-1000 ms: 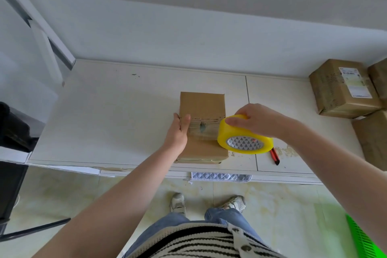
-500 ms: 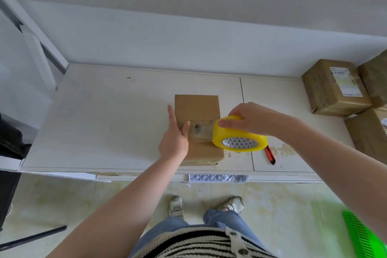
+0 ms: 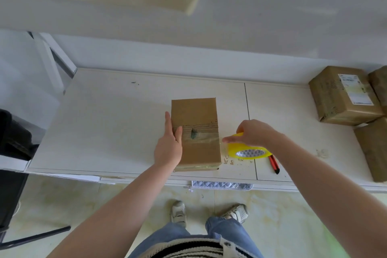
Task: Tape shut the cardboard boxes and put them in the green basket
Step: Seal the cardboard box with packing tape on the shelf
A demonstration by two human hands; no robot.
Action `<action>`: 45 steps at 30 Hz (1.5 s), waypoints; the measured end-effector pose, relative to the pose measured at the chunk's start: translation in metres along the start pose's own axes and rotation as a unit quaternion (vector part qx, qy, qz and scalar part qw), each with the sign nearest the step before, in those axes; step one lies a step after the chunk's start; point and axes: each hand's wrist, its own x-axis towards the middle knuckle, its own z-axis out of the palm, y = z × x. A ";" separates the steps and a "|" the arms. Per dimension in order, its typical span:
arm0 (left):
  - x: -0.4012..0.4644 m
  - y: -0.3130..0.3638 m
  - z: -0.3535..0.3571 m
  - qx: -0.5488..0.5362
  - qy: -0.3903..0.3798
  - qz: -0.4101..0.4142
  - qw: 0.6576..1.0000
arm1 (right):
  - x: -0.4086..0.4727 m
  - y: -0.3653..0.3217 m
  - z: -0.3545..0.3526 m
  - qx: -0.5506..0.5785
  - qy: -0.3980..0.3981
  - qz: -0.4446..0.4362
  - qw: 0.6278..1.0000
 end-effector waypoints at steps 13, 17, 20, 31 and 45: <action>0.020 0.003 -0.021 0.404 0.074 0.106 0.905 | 0.022 -0.017 0.009 -0.048 -0.021 0.011 0.999; 0.025 0.012 -0.001 0.362 0.058 0.252 0.896 | 0.022 -0.017 0.012 -0.045 -0.017 0.010 0.999; 0.030 0.010 0.003 0.374 0.013 0.228 0.899 | 0.021 -0.018 0.012 -0.037 -0.016 0.015 0.999; 0.022 0.017 0.014 0.359 0.026 0.220 0.907 | 0.021 -0.016 0.012 -0.032 -0.014 0.031 0.999; 0.025 0.014 0.012 0.364 0.015 0.227 0.903 | 0.010 0.008 0.007 0.065 0.035 -0.019 0.997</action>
